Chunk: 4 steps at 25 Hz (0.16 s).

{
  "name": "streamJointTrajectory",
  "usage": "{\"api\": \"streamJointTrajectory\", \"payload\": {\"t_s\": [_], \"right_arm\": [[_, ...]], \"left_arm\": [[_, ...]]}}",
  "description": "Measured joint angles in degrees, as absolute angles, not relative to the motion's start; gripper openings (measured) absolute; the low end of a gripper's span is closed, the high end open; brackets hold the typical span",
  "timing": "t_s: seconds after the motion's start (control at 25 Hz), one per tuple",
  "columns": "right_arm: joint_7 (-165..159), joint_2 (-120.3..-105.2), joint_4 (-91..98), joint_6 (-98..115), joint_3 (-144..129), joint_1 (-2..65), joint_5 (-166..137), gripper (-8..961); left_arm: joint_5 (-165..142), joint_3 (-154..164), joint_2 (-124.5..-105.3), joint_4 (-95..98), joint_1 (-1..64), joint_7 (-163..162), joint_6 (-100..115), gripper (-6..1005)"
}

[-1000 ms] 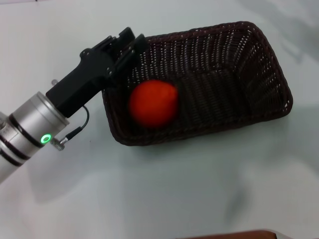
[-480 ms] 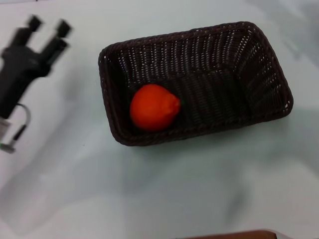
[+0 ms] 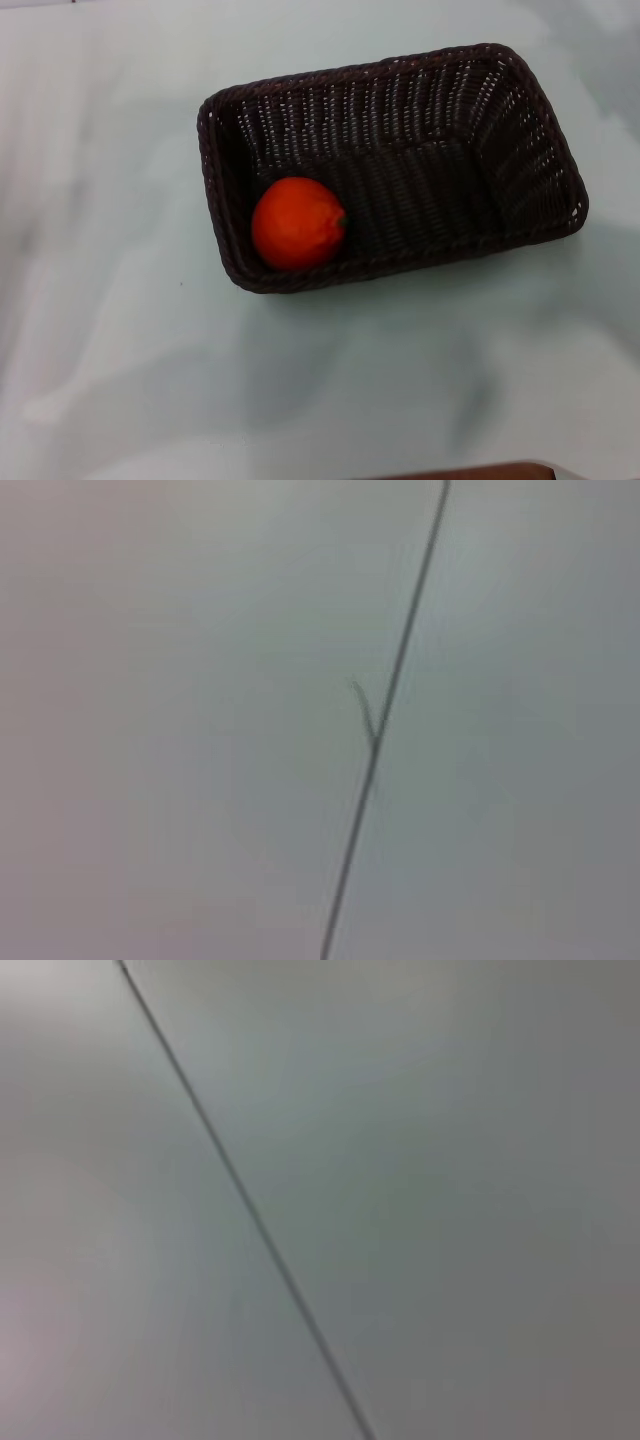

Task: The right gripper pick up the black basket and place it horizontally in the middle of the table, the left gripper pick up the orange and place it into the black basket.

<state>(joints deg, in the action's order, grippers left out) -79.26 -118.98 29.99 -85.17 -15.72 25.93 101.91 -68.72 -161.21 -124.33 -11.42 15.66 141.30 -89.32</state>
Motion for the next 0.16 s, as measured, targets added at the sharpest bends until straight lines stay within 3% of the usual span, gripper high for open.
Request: {"api": "streamJointTrajectory", "payload": {"t_s": [0.16], "right_arm": [[-77.8, -118.95, 29.6, -84.8, -13.4, 26.1, 102.3, 716]], "left_arm": [[-68.7, -162.8, -124.19, -11.5, 15.1, 143.2, -88.7, 865]]}}
